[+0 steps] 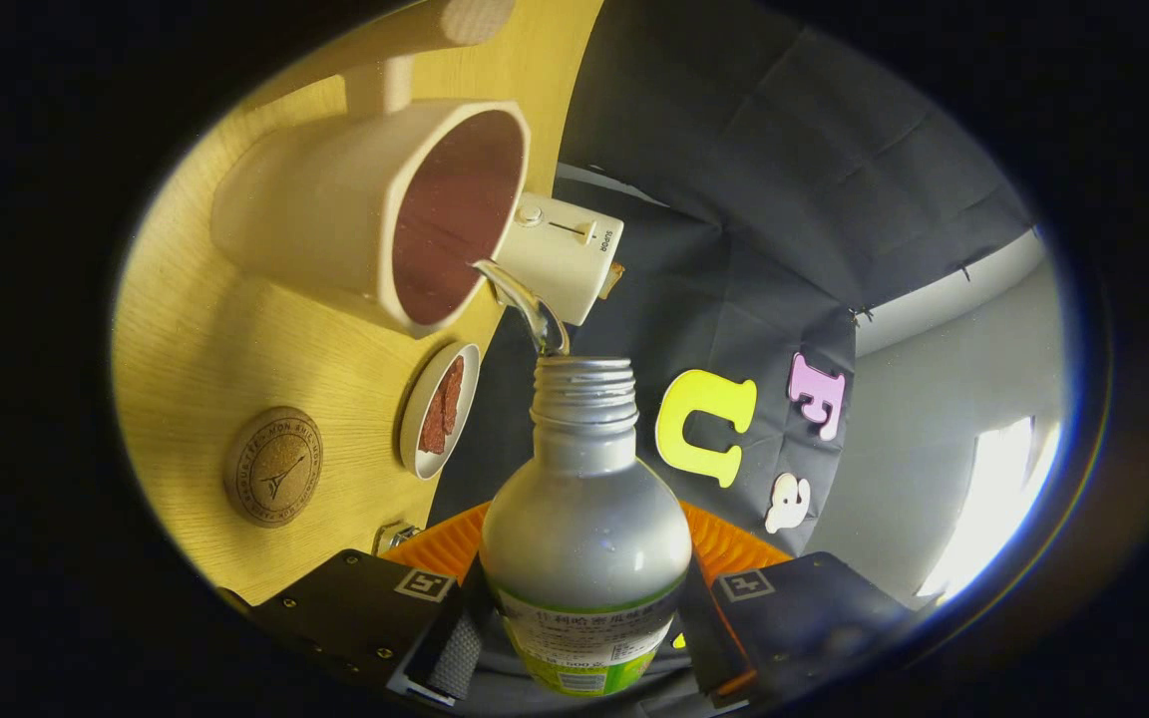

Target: Take the bottle from table, then pour the juice into the cup, finally place the bottle on the coaster

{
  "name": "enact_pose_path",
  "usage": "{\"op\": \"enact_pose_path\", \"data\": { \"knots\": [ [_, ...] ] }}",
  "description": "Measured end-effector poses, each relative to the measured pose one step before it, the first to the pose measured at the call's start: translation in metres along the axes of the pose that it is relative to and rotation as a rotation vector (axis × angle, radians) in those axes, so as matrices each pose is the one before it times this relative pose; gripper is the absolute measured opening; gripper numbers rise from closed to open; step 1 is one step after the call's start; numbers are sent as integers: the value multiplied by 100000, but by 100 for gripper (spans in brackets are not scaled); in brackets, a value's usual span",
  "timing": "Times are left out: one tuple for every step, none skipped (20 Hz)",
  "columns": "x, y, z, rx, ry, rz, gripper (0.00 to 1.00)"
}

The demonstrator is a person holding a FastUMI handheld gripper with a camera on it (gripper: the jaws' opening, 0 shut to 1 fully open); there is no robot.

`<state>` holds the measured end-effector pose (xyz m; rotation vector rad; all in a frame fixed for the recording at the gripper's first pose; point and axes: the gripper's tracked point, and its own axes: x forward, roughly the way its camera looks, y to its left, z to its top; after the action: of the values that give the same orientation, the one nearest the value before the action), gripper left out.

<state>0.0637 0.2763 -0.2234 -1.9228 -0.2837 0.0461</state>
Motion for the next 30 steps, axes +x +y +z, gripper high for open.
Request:
{"op": "enact_pose_path", "data": {
  "knots": [
    [97, -27, 47, -520, -19, -170, 80],
    [-61, -78, 49, -127, -142, -251, 80],
    [65, 5, 70, 86, -181, -145, 80],
    [-40, 112, 7, -118, 14, 328, 80],
    [62, -9, -64, -189, 125, 58, 80],
    [-81, -47, -52, -438, 86, -114, 80],
    [4, -51, -31, -318, -3, -50, 80],
    [-125, 33, 9, -278, 25, 103, 80],
    [42, 1, 45, -224, -124, -10, 80],
    [-79, -71, -13, -648, -4, -261, 80],
    [-31, -76, 41, -689, -244, -402, 80],
    [85, 32, 3, -598, -158, 113, 80],
    [520, 48, 111, -415, -21, 734, 80],
    [107, -80, 67, -291, -87, 168, 80],
    [135, -174, 61, -744, -215, -72, 80],
    [24, -50, 149, -515, -142, -166, 80],
    [-82, -21, 56, -459, -37, 211, 80],
    [-21, 55, 70, -470, -113, 311, 80],
    [-117, 88, 71, -691, -97, 213, 80],
    [-220, 39, 10, -983, -186, 363, 80],
    [-11, 263, 40, -1509, -176, 1401, 80],
    [132, 63, 87, -1575, -128, 391, 80],
    [44, -42, 78, -1301, -294, -160, 80],
    [9, -15, 144, -1418, -275, 283, 80],
    [207, -25, 17, -658, -144, 264, 80],
    [19, 51, 7, -466, 10, 484, 80],
    [50, 109, 72, -766, -163, 766, 80],
    [-118, 34, 80, -960, -48, 459, 80],
    [14, -44, -29, -910, -361, 137, 80],
    [11, -146, 31, -891, -318, -211, 80]
  ]
}}
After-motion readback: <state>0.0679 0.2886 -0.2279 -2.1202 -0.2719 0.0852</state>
